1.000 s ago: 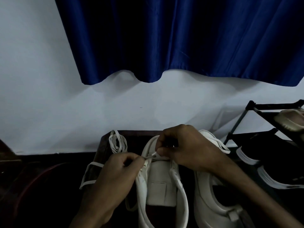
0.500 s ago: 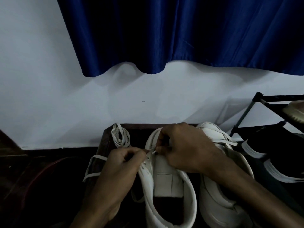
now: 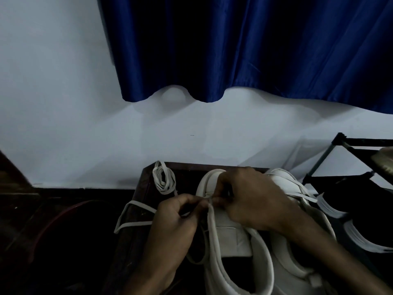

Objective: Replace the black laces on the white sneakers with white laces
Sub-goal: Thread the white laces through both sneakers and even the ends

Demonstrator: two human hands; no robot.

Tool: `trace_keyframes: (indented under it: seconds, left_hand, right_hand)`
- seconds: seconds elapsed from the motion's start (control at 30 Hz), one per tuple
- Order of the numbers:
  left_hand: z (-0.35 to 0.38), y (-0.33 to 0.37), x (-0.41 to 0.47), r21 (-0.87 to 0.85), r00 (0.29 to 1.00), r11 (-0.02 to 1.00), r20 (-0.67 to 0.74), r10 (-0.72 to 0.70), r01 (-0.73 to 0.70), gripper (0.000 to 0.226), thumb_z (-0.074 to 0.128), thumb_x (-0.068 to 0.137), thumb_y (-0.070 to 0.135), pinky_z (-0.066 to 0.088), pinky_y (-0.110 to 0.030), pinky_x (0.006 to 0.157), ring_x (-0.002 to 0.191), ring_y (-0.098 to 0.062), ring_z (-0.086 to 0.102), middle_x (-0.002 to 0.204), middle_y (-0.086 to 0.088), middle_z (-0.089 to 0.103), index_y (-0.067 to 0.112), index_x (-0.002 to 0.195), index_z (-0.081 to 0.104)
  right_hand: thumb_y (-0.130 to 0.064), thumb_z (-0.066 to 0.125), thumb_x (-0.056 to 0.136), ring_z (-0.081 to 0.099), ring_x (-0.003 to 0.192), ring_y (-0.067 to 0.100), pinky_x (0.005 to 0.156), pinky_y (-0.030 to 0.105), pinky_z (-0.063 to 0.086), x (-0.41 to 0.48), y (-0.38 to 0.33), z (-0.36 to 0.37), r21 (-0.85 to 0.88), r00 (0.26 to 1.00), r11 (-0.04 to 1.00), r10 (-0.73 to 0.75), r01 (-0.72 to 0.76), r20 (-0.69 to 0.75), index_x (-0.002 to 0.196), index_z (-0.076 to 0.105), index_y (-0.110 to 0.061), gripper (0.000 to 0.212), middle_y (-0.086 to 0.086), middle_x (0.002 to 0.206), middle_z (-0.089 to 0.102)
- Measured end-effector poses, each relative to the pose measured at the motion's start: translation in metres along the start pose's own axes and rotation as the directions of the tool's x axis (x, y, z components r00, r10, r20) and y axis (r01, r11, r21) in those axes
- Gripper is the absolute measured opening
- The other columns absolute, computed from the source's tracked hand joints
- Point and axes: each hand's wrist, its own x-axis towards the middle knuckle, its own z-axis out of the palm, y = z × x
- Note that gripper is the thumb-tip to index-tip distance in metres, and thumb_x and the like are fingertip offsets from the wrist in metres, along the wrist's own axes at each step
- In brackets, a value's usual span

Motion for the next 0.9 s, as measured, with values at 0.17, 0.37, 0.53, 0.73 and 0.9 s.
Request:
trace_keyframes:
  seconds: [0.17,0.37,0.53,0.73,0.9]
  left_hand:
    - [0.001,-0.007,0.006,0.126,0.991,0.986,-0.068,0.119,-0.11,0.014,0.066,0.091,0.019,0.054,-0.028,0.072,0.076,-0.007,0.068,0.077,0.005,0.072,0.022,0.078,0.071]
    - [-0.01,-0.016,0.003,-0.178,0.985,0.977,-0.108,-0.136,0.115,0.023,0.055,0.099,0.02,0.053,-0.038,0.069,0.083,-0.023,0.07,0.085,-0.005,0.073,0.022,0.081,0.07]
    - [-0.013,-0.017,0.002,-0.197,0.957,0.98,-0.284,-0.054,-0.003,0.018,0.058,0.096,0.019,0.042,-0.023,0.071,0.089,-0.015,0.065,0.085,0.003,0.071,0.022,0.083,0.069]
    - [-0.013,-0.018,-0.004,0.466,0.875,0.82,-0.174,0.452,-0.332,0.017,0.051,0.095,0.05,0.047,-0.019,0.077,0.097,0.002,0.059,0.105,0.024,0.062,0.041,0.103,0.063]
    - [-0.008,-0.014,-0.001,0.549,0.88,0.753,-0.067,0.471,-0.361,0.004,0.064,0.089,0.035,0.052,-0.03,0.073,0.087,0.003,0.062,0.089,0.024,0.066,0.037,0.088,0.067]
  right_hand:
    - [-0.033,0.078,0.079,0.059,0.071,-0.001,0.064,0.014,0.043,0.007,0.013,0.001,0.219,0.996,0.974,-0.065,0.049,0.069,0.07,0.07,-0.031,0.012,-0.019,0.07,0.065]
    - [-0.026,0.08,0.079,0.06,0.061,0.001,0.06,0.012,0.042,0.013,0.02,-0.002,0.303,0.982,0.948,-0.14,0.095,0.131,0.079,0.075,-0.027,0.005,-0.008,0.074,0.072]
    - [-0.019,0.078,0.082,0.058,0.058,-0.004,0.058,0.009,0.04,0.012,0.024,-0.005,0.345,0.975,0.935,-0.15,0.086,0.164,0.082,0.077,-0.022,0.004,-0.012,0.073,0.072]
    - [-0.018,0.075,0.083,0.064,0.067,0.007,0.062,0.015,0.047,0.011,0.02,-0.001,0.312,0.982,0.946,-0.135,0.088,0.132,0.08,0.075,-0.022,0.004,-0.004,0.077,0.073]
    - [-0.018,0.075,0.084,0.063,0.07,0.002,0.065,0.013,0.046,0.012,0.021,-0.002,0.315,0.978,0.941,-0.168,0.122,0.123,0.082,0.076,-0.02,0.003,-0.007,0.078,0.073]
